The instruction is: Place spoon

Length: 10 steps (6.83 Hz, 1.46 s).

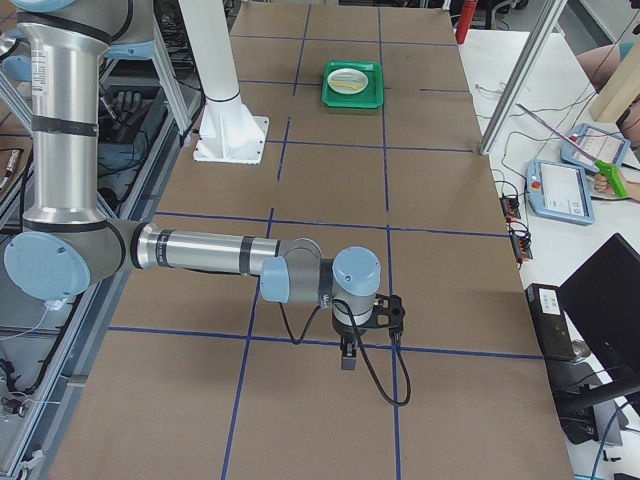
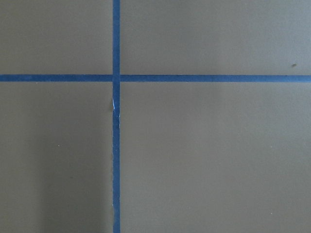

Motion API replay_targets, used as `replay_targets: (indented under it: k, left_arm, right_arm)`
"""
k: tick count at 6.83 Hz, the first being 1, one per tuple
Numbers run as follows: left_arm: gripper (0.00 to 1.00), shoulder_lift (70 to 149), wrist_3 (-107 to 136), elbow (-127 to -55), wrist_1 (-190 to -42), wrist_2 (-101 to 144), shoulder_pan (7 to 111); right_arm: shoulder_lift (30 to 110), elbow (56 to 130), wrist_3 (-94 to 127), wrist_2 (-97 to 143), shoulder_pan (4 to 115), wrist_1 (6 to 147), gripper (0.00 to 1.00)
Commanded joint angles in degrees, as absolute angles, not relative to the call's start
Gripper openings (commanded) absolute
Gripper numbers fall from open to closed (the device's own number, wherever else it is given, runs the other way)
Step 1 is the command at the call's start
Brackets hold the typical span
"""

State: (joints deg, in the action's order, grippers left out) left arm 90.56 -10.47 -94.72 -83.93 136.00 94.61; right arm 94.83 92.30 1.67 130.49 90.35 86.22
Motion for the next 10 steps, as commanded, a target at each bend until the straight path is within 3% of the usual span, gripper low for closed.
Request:
replay_targets:
  k: [1,5,8,10]
  left_arm:
    - [1.0,89.14,-10.89,-95.36,-85.85,135.97,95.01]
    - [1.0,87.71,-3.31,-96.58,-92.17,136.5,94.14]
    - [1.0,88.07,17.75,-97.2,-114.35,136.32,75.21]
    - [1.0,92.51,30.26,-97.38,-117.95,135.79,66.57]
  right_arm:
    - [94.83,92.37,1.67,130.43,90.35,86.22,1.0]
    - [94.83,92.37,1.67,130.43,90.35,86.22,1.0]
    - [94.83,92.37,1.67,130.52,90.35,86.22,1.0]
    - [94.83,92.37,1.67,130.52,90.35,86.22,1.0]
